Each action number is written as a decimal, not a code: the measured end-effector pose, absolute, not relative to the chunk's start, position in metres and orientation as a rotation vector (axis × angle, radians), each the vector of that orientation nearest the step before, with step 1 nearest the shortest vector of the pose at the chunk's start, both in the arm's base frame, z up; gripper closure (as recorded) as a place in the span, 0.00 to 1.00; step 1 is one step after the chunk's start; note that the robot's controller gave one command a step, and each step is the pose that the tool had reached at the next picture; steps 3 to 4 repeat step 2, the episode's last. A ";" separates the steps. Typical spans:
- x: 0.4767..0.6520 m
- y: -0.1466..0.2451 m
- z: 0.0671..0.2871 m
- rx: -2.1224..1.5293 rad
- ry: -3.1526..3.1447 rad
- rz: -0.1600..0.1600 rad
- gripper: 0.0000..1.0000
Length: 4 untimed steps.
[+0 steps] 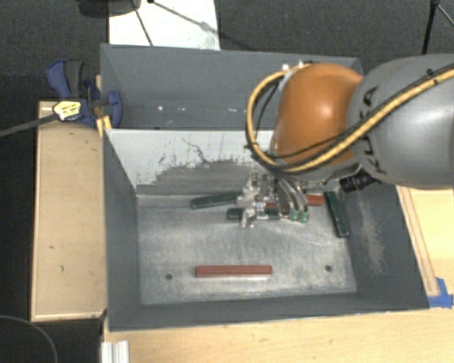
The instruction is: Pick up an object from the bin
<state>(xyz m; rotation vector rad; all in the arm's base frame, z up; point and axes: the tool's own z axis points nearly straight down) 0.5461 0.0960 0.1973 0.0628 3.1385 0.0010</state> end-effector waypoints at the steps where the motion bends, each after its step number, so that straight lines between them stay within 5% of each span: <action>1: 0.546 0.096 0.197 0.060 3.139 0.001 1.00; 2: 0.550 0.093 0.217 0.191 3.140 0.000 1.00; 4: 0.550 0.093 0.217 0.191 3.140 0.000 1.00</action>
Offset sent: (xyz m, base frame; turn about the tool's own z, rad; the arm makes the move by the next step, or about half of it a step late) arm 0.0302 -0.0149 0.1273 0.4319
